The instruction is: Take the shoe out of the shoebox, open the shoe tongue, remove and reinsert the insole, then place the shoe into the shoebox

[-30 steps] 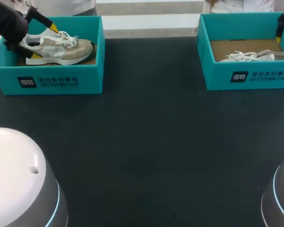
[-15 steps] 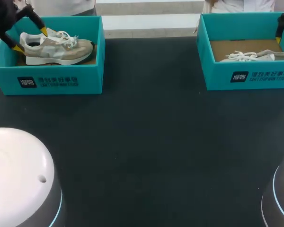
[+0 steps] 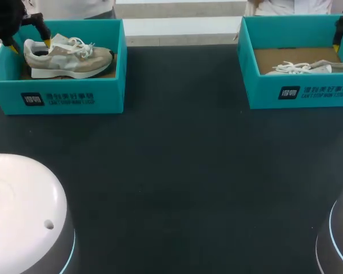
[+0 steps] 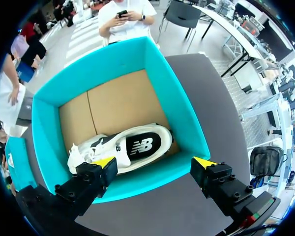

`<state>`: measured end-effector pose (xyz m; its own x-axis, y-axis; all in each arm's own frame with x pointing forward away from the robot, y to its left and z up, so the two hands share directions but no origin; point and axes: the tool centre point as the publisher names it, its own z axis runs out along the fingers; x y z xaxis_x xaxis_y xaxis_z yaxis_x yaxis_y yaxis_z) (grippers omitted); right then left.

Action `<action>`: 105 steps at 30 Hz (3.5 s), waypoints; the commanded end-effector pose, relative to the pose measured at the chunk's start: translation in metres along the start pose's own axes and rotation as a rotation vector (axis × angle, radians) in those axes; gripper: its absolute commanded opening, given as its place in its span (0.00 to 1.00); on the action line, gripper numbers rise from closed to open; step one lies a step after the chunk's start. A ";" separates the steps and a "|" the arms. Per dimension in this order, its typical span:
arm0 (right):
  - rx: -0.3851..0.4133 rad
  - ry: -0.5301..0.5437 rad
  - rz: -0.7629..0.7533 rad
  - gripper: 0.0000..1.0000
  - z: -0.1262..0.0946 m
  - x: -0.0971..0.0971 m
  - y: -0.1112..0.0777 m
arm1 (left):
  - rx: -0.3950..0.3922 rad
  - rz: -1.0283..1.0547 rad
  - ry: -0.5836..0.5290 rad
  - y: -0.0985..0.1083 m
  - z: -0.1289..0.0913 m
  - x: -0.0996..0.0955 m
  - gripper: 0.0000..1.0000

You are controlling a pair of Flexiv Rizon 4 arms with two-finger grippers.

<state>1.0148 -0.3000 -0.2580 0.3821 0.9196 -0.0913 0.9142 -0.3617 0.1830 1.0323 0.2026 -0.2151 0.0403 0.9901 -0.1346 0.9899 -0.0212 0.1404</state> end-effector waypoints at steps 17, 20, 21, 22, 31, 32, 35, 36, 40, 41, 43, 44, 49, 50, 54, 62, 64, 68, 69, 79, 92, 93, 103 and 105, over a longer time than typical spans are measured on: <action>0.001 0.000 0.001 1.00 0.000 0.000 0.001 | 0.070 0.118 0.047 0.061 0.024 0.021 1.00; 0.001 0.000 0.001 1.00 0.000 0.000 0.001 | 0.106 0.109 0.057 0.080 0.042 0.031 1.00; 0.001 0.000 0.001 1.00 0.000 0.000 0.001 | 0.049 0.112 0.109 0.086 0.047 0.035 1.00; 0.001 0.000 0.001 1.00 0.000 0.000 0.001 | 0.061 0.111 0.074 0.092 0.050 0.039 1.00; 0.001 0.000 0.001 1.00 0.000 0.000 0.001 | 0.037 0.056 0.186 0.128 0.065 0.070 1.00; 0.001 0.000 0.001 1.00 0.000 0.000 0.001 | 0.030 0.046 0.194 0.130 0.066 0.074 1.00; 0.001 0.000 0.001 1.00 0.000 0.000 0.001 | 0.027 0.028 0.206 0.133 0.070 0.083 0.91; 0.001 0.000 0.001 1.00 0.000 0.000 0.001 | 0.028 0.026 0.207 0.135 0.072 0.085 0.87; 0.001 0.000 0.001 1.00 0.000 0.000 0.001 | 0.025 0.018 0.208 0.138 0.081 0.094 0.76; 0.001 0.000 0.001 1.00 0.000 0.000 0.001 | 0.026 0.022 0.204 0.138 0.083 0.095 0.74; 0.001 0.000 0.001 1.00 0.000 0.000 0.001 | 0.017 0.022 0.224 0.138 0.088 0.096 0.72; 0.001 0.000 0.001 1.00 0.000 0.000 0.001 | 0.024 0.025 0.221 0.138 0.090 0.097 0.73; 0.001 0.000 0.001 1.00 0.000 0.000 0.001 | 0.042 0.022 0.216 0.139 0.100 0.104 0.71; 0.001 0.000 0.001 1.00 0.000 0.000 0.001 | 0.043 0.023 0.216 0.138 0.102 0.105 0.68; 0.001 0.000 0.001 1.00 0.000 0.000 0.001 | 0.060 0.033 0.207 0.137 0.113 0.107 0.65; 0.001 0.000 0.001 1.00 0.000 0.000 0.001 | 0.088 0.014 0.233 0.137 0.132 0.112 0.52; 0.001 0.000 0.001 1.00 0.000 0.000 0.001 | 0.100 0.012 0.243 0.136 0.138 0.113 0.49; 0.001 0.000 0.001 1.00 0.000 0.000 0.001 | 0.112 0.002 0.261 0.134 0.148 0.117 0.44; 0.001 0.000 0.001 1.00 0.000 0.000 0.001 | 0.111 0.003 0.267 0.133 0.150 0.118 0.35; 0.001 0.000 0.001 1.00 0.000 0.000 0.001 | 0.084 0.077 0.312 0.124 0.101 0.115 0.00; 0.001 0.000 0.001 1.00 0.000 0.000 0.001 | 0.022 0.117 0.427 0.092 -0.021 0.094 0.00; 0.001 0.000 0.001 1.00 0.000 0.000 0.001 | 0.007 0.116 0.429 0.092 -0.027 0.093 0.00; 0.001 0.000 0.001 1.00 0.000 0.000 0.001 | -0.105 0.170 0.388 0.084 -0.078 0.085 0.00; 0.001 0.000 0.001 1.00 0.000 0.000 0.001 | -0.105 0.170 0.388 0.084 -0.078 0.085 0.00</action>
<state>1.0151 -0.3001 -0.2581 0.3825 0.9194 -0.0913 0.9140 -0.3621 0.1828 1.1412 0.2977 -0.1577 0.1280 0.9541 0.2709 0.9708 -0.1764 0.1627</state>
